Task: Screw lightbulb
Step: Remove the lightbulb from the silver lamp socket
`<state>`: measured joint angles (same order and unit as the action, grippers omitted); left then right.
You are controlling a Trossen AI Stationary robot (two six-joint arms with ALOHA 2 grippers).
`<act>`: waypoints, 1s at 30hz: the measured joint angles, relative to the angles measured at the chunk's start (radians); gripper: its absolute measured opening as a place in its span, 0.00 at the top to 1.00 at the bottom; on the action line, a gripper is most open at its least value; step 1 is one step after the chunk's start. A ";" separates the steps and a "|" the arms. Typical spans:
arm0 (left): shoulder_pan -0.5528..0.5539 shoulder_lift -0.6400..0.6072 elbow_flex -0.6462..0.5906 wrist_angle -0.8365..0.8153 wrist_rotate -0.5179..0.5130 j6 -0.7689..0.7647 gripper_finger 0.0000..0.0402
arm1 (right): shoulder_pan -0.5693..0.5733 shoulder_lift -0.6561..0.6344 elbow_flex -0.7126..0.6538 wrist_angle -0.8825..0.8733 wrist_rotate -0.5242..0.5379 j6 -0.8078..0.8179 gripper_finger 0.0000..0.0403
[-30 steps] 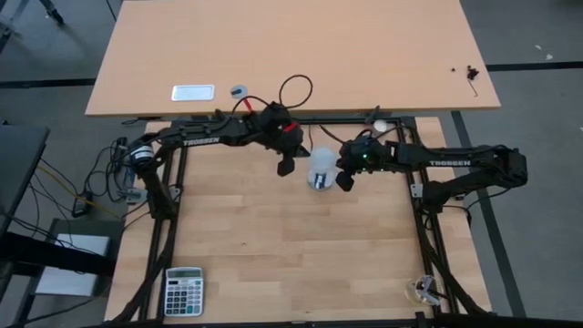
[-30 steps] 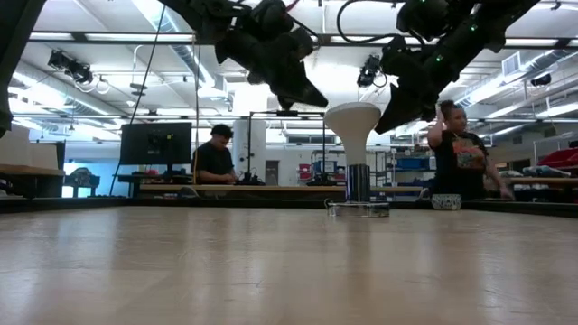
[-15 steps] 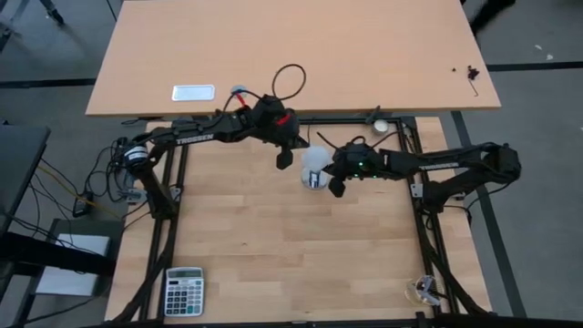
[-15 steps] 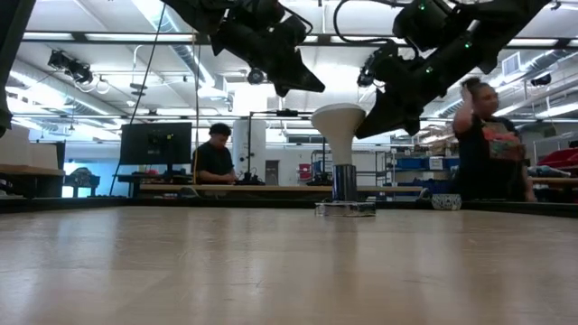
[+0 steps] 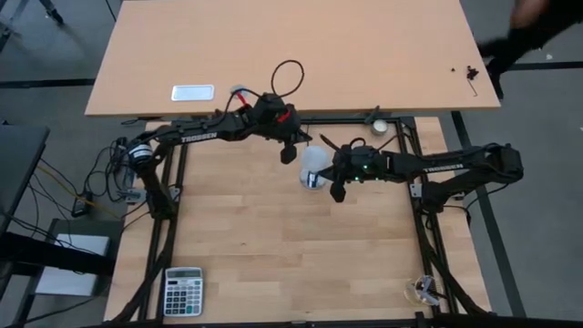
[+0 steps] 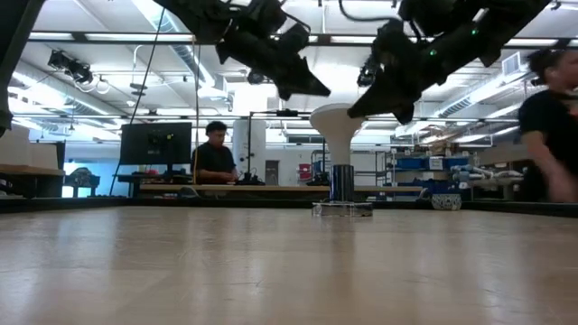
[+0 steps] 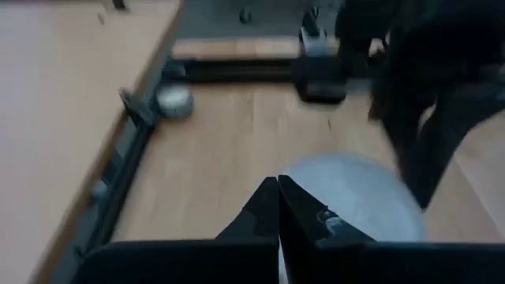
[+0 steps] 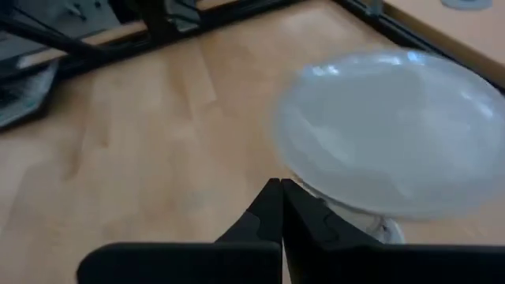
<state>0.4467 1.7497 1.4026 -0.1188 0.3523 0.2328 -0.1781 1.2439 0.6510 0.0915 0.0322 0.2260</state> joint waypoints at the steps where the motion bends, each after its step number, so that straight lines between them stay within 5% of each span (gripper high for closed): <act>1: 0.002 0.008 -0.001 -0.011 0.000 -0.002 1.00 | 0.007 -0.003 0.000 0.002 0.000 0.000 0.98; 30: -0.019 0.086 0.004 -0.034 0.065 -0.002 1.00 | -0.008 -0.003 0.000 -0.033 0.044 -0.027 0.98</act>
<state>0.4279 1.8359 1.4067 -0.1525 0.4171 0.2305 -0.1860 1.2407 0.6514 0.0590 0.0761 0.1986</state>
